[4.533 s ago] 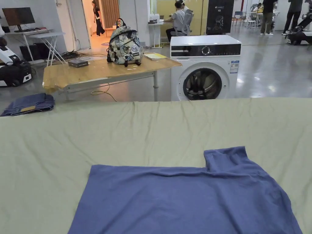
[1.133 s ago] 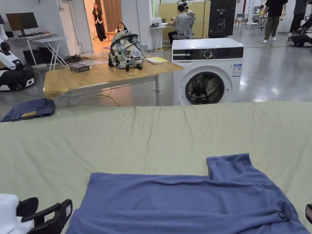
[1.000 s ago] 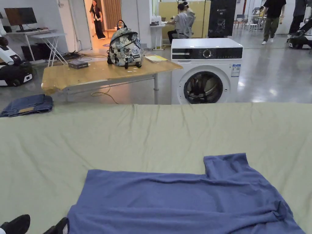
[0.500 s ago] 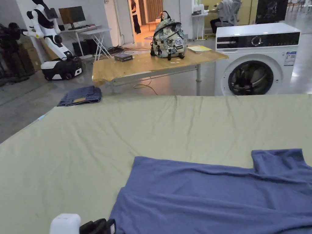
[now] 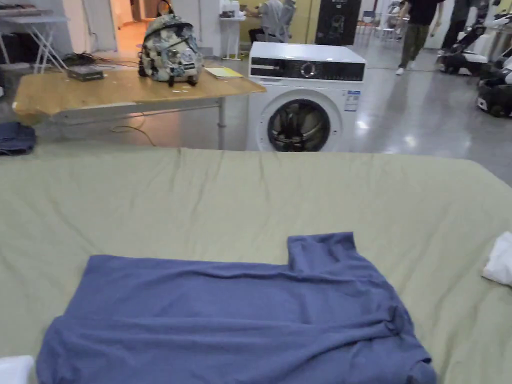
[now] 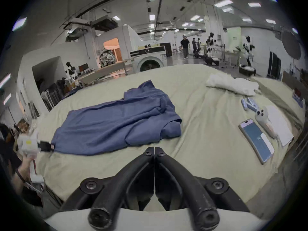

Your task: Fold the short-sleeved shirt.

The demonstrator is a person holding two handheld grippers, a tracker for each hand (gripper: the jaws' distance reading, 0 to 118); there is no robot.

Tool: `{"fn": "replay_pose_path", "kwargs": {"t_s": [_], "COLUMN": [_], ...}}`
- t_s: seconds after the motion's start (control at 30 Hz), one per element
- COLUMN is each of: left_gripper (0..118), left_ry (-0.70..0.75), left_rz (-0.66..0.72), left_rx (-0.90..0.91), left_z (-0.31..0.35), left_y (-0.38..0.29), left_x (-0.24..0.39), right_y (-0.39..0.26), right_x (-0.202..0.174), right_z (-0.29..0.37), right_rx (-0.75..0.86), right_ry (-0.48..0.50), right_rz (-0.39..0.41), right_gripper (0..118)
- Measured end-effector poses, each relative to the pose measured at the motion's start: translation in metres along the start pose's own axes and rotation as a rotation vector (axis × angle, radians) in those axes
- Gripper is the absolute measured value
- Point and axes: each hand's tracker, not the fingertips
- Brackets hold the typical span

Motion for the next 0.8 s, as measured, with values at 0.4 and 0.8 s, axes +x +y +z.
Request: {"fn": "replay_pose_path", "kwargs": {"t_s": [0.4, 0.8], "left_gripper": [3, 2], "left_ry": [-0.038, -0.116], "left_rz": [0.042, 0.049], "left_rx": [-0.009, 0.164], "left_z": [0.014, 0.102], "left_y": [-0.005, 0.01], "left_x": [0.006, -0.025], "right_y": [0.013, 0.024], "right_x": [0.028, 0.016], "right_z": [-0.134, -0.058], "right_rx": [-0.109, -0.049], "right_ry": [-0.154, -0.205], "right_rz": [-0.18, 0.012], "right_gripper": [41, 3]}}
